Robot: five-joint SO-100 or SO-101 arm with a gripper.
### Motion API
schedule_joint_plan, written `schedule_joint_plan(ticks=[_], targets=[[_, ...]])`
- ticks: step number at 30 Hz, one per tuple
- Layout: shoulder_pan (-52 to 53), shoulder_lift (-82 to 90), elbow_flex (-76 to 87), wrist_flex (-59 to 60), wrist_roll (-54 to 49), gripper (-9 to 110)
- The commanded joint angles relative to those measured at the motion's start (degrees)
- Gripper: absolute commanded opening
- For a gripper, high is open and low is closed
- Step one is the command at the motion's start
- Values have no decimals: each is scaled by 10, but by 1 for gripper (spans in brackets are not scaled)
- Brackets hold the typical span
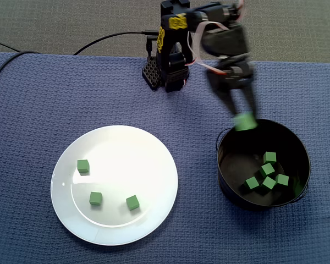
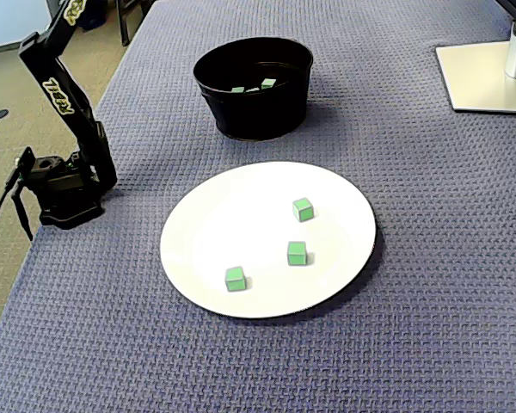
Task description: Pick up the items on the white plate and put them in the black container.
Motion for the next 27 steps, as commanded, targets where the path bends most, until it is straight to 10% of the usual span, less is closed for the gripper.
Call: schedule_joint_plan(ticks=[1, 19, 27], targets=[[-84, -46, 48, -47, -1, 0], [-123, -272, 251, -233, -71, 9], [-106, -226, 92, -28, -76, 28]])
